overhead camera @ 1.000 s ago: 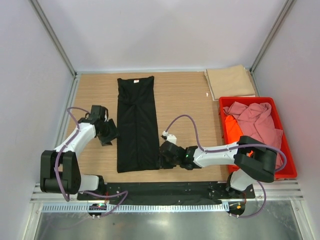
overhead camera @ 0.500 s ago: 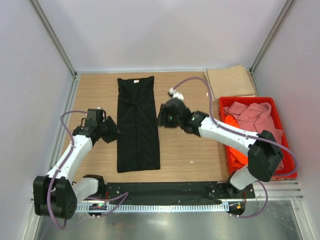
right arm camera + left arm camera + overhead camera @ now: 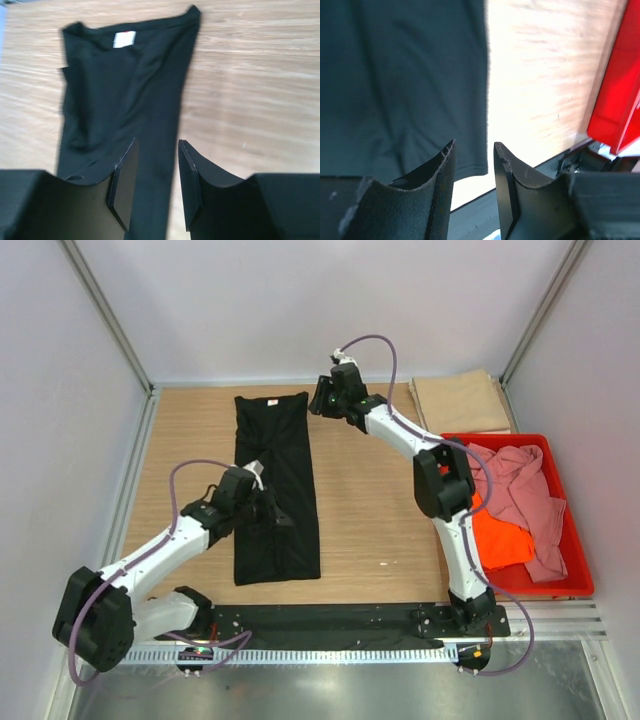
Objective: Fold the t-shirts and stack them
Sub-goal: Fold the tshirt
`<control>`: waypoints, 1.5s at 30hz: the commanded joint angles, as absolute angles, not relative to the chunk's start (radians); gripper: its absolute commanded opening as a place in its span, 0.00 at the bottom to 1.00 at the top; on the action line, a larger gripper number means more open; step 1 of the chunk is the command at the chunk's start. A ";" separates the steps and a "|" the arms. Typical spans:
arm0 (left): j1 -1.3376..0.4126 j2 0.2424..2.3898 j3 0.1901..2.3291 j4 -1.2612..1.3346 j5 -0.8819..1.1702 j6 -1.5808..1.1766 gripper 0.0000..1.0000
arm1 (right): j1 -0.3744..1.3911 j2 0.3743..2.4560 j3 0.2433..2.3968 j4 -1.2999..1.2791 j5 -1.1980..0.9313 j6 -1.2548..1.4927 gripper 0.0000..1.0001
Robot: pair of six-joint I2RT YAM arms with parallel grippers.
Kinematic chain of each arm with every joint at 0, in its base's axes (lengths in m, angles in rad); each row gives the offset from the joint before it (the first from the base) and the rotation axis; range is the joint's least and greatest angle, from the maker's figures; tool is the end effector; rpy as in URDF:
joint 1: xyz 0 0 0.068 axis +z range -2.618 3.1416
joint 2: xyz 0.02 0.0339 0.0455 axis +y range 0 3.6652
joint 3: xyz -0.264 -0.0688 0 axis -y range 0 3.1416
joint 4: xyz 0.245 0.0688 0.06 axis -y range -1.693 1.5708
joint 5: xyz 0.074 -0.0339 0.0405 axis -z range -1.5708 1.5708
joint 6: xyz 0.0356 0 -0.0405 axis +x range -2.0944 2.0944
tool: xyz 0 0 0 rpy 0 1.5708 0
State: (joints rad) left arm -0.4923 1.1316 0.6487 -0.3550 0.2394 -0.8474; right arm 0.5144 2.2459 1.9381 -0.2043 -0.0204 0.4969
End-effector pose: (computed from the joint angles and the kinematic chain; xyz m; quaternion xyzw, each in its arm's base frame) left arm 0.1945 -0.1139 0.2111 -0.1216 0.9199 -0.3083 0.2096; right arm 0.4630 0.2625 0.2488 -0.0127 0.8630 0.2523 0.4375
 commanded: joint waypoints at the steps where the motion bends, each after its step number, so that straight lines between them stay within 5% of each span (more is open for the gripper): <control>1: -0.589 1.146 0.661 -0.243 0.146 -0.887 0.37 | 0.477 2.365 2.098 -0.172 -0.116 0.471 0.43; 9: -0.791 1.299 0.666 -0.058 0.049 -0.928 0.37 | 0.434 2.594 2.287 -0.029 -0.245 0.529 0.45; 21: -0.859 1.534 0.690 -0.003 0.023 -0.922 0.36 | 0.431 2.779 2.419 0.123 -0.262 0.610 0.45; 41: -0.957 1.436 0.617 -0.186 -0.104 -0.950 0.36 | 0.425 2.864 2.471 0.187 -0.184 0.617 0.38; 45: -0.962 1.420 0.621 -0.210 -0.104 -0.950 0.36 | 0.420 2.864 2.473 0.187 -0.157 0.607 0.29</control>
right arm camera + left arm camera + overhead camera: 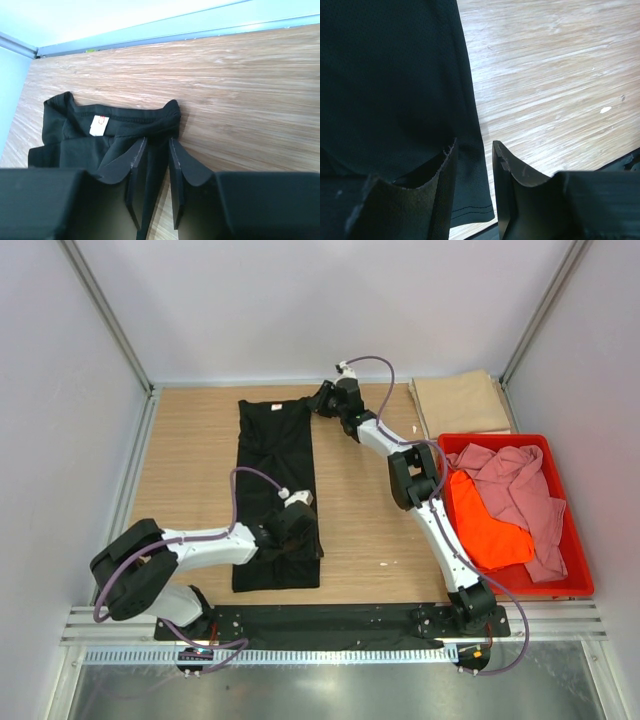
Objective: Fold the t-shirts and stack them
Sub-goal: Fold the tshirt
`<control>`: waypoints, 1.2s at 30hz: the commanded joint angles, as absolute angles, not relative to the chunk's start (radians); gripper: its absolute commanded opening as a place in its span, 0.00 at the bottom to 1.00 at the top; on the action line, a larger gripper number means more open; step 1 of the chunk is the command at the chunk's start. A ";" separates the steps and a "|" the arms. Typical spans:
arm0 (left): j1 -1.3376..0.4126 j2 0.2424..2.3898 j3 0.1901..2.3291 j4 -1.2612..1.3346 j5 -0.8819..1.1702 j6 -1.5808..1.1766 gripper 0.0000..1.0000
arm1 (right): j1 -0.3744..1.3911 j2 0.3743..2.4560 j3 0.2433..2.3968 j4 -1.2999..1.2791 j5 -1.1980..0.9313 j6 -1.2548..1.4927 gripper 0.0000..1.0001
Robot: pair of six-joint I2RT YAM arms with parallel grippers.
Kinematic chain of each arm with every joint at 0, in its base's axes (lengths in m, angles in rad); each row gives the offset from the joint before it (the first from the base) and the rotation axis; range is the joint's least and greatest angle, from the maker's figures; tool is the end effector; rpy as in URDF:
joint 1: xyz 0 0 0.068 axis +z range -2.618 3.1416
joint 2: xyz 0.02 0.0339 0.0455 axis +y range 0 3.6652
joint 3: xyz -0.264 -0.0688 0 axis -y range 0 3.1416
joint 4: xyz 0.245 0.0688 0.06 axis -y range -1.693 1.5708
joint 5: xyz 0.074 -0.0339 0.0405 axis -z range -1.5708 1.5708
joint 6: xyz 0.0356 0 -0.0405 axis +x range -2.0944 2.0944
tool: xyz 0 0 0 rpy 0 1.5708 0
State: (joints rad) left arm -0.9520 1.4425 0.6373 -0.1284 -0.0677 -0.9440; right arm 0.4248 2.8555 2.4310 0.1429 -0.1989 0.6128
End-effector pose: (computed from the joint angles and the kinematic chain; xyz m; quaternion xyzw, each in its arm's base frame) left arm 0.1553 -0.2140 0.1522 -0.0068 0.9492 -0.2355 0.2087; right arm 0.5673 0.2643 0.1115 0.0153 0.7975 0.3654 0.4799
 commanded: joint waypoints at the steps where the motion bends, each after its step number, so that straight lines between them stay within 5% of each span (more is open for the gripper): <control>1: -0.965 1.417 0.621 -0.213 -0.106 -0.953 0.36 | 0.417 2.864 2.473 0.186 -0.144 0.607 0.29; 5: -0.979 1.419 0.614 -0.213 -0.112 -0.968 0.36 | 0.407 2.873 2.488 0.158 -0.109 0.592 0.23; 9: -0.997 1.433 0.624 -0.209 -0.115 -0.974 0.36 | 0.400 2.879 2.513 0.121 -0.091 0.577 0.01; 33: -1.022 1.516 0.810 -0.126 -0.067 -0.977 0.42 | 0.307 2.784 2.459 0.031 -0.044 0.474 0.01; 36: -1.017 1.479 0.886 -0.245 -0.083 -0.925 0.48 | 0.305 2.744 2.426 0.006 -0.096 0.472 0.14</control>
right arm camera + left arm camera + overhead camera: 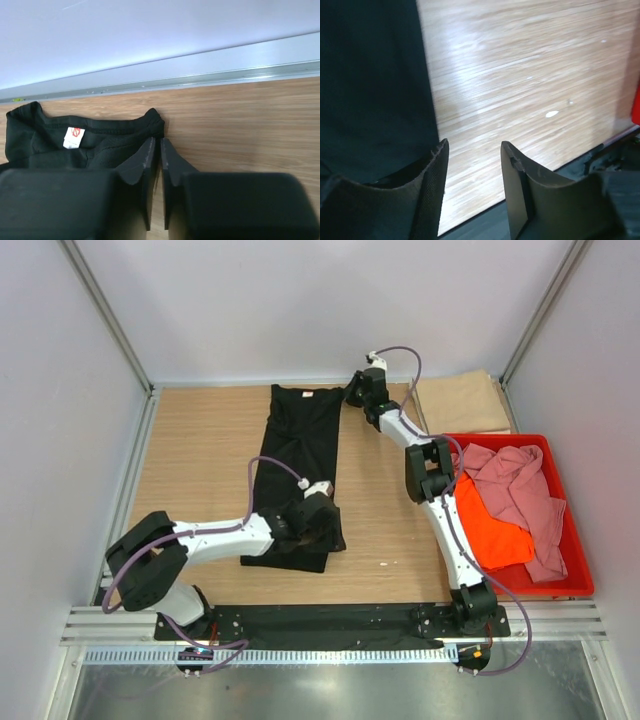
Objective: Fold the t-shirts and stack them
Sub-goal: Fold the tshirt
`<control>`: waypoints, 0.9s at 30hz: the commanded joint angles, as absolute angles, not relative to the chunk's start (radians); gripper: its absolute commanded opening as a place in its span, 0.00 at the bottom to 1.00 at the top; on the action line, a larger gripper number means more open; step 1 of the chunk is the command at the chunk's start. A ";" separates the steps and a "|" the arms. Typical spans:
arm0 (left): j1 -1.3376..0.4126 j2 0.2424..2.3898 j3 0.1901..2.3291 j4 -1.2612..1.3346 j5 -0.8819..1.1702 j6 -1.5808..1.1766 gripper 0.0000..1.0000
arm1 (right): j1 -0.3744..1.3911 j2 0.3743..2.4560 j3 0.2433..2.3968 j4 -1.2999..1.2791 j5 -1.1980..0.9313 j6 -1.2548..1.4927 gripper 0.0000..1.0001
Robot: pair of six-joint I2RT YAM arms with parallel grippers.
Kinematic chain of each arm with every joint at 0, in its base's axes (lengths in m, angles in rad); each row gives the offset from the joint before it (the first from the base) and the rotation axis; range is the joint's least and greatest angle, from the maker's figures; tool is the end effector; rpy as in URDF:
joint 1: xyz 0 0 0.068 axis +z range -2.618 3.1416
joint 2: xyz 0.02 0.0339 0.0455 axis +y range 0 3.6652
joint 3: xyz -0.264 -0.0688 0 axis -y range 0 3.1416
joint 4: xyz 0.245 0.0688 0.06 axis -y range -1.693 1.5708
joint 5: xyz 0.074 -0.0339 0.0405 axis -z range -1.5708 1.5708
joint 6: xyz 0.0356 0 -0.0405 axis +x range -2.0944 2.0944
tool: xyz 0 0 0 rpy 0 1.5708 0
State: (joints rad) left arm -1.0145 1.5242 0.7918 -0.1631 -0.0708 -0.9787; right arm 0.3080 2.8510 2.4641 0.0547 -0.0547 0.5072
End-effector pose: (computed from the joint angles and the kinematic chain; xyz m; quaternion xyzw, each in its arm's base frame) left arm 0.1597 -0.2521 0.1725 0.0052 0.9430 -0.2598 0.2079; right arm 0.5960 0.1916 0.1165 0.0651 0.8115 0.2505 0.5239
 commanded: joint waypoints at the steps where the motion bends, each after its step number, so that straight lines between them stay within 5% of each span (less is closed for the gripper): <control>1: -1.005 1.468 0.908 -0.277 -0.083 -0.907 0.48 | 0.305 2.725 2.402 0.006 -0.103 0.471 0.18; 3: -0.991 1.439 0.964 -0.386 -0.095 -0.850 0.49 | 0.305 2.637 2.318 -0.030 -0.089 0.474 0.34; 9: -0.752 1.345 1.068 -0.695 -0.092 -0.736 0.49 | 0.318 2.320 2.018 -0.188 -0.051 0.604 0.45; 15: -0.363 1.249 1.046 -0.733 -0.043 -0.611 0.55 | 0.405 1.990 1.634 -0.337 0.054 0.747 0.48; 18: -0.140 1.273 0.997 -0.697 0.180 -0.586 0.53 | 0.518 1.814 1.359 -0.339 0.089 0.854 0.48; 27: -0.011 1.321 0.876 -0.649 0.341 -0.531 0.50 | 0.856 1.553 0.976 -0.316 0.164 1.103 0.48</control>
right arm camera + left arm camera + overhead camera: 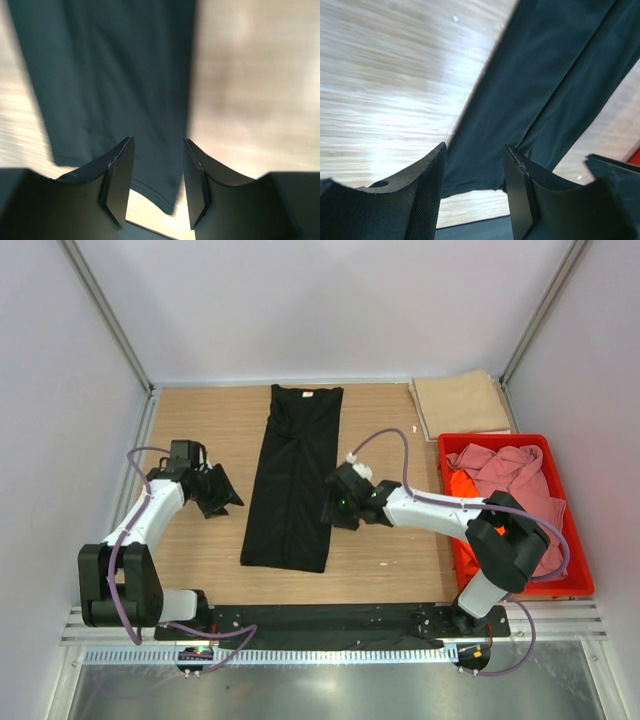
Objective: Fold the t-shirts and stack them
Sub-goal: Fold the tshirt
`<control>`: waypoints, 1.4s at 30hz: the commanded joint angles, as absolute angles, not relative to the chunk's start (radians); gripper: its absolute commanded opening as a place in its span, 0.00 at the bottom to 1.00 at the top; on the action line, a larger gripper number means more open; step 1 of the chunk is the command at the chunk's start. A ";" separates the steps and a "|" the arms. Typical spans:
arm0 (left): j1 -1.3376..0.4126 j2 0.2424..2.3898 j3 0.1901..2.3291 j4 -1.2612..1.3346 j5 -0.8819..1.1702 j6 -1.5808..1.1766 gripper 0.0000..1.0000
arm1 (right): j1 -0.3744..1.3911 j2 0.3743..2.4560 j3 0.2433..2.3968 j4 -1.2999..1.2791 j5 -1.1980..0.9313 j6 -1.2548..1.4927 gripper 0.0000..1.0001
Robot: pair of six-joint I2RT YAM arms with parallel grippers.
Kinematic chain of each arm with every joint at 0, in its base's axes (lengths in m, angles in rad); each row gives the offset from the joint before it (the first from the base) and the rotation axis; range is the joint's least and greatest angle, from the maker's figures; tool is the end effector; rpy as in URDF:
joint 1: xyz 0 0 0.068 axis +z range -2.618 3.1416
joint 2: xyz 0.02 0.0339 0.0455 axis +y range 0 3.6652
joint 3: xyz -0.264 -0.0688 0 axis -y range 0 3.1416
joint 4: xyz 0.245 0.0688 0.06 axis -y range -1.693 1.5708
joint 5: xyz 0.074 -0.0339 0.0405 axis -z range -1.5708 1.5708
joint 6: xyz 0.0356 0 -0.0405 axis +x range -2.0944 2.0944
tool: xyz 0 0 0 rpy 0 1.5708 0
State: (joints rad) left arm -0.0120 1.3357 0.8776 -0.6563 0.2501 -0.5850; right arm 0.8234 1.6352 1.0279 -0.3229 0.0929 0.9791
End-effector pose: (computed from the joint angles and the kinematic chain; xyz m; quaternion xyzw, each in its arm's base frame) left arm 0.2525 -0.0118 0.2183 -0.2461 0.9350 -0.1821 0.1788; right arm 0.2321 0.2455 0.1987 0.0883 0.9441 0.2193 0.2297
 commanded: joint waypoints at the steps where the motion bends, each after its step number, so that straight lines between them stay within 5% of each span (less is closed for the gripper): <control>1: -0.012 1.309 0.865 -0.647 0.342 -0.526 0.50 | 0.874 1.543 0.945 -0.307 0.170 1.111 0.48; 16: -0.012 1.287 0.851 -0.646 0.344 -0.520 0.51 | 1.129 1.571 0.819 -0.265 0.213 1.295 0.44; 29: -0.038 1.261 0.865 -0.681 0.250 -0.502 0.50 | 1.172 1.605 0.834 -0.350 0.287 1.309 0.40; 30: -0.043 1.259 0.865 -0.683 0.249 -0.502 0.50 | 1.172 1.603 0.828 -0.345 0.288 1.308 0.38; 34: -0.074 1.259 0.861 -0.677 0.273 -0.540 0.49 | 1.172 1.580 0.815 -0.353 0.290 1.304 0.01; 37: -0.104 1.285 0.804 -0.635 0.367 -0.577 0.47 | 1.172 1.519 0.810 -0.443 0.330 1.290 0.01; 42: -0.303 1.241 0.770 -0.666 0.189 -0.669 0.50 | 1.172 1.399 0.766 -0.574 0.357 1.267 0.01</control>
State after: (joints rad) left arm -0.2192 1.2823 0.7868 -0.6594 0.2577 -0.5945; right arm 1.1656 1.4944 0.7910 -0.4564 0.2913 1.2835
